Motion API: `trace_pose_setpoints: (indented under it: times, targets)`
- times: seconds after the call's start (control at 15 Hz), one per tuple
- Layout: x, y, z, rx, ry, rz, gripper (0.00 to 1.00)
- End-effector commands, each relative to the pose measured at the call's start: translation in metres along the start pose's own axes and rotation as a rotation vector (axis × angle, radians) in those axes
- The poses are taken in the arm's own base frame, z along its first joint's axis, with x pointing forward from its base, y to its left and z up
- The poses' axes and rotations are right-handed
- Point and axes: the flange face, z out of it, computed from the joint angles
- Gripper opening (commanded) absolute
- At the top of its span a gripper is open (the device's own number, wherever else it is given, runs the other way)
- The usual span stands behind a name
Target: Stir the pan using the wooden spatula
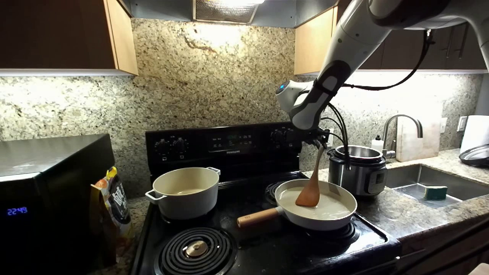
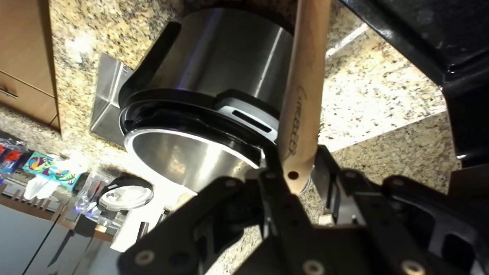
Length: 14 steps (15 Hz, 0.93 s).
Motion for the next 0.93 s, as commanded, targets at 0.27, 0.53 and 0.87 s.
trace_pose_setpoints:
  times: [0.27,0.53,0.87]
  targets:
    - [-0.016,-0.016,-0.007,0.012,0.041,-0.083,0.07]
    - [-0.036,-0.025,-0.014,0.036,0.041,-0.123,0.07]
    - [-0.042,-0.016,-0.009,0.048,0.028,-0.122,0.07]
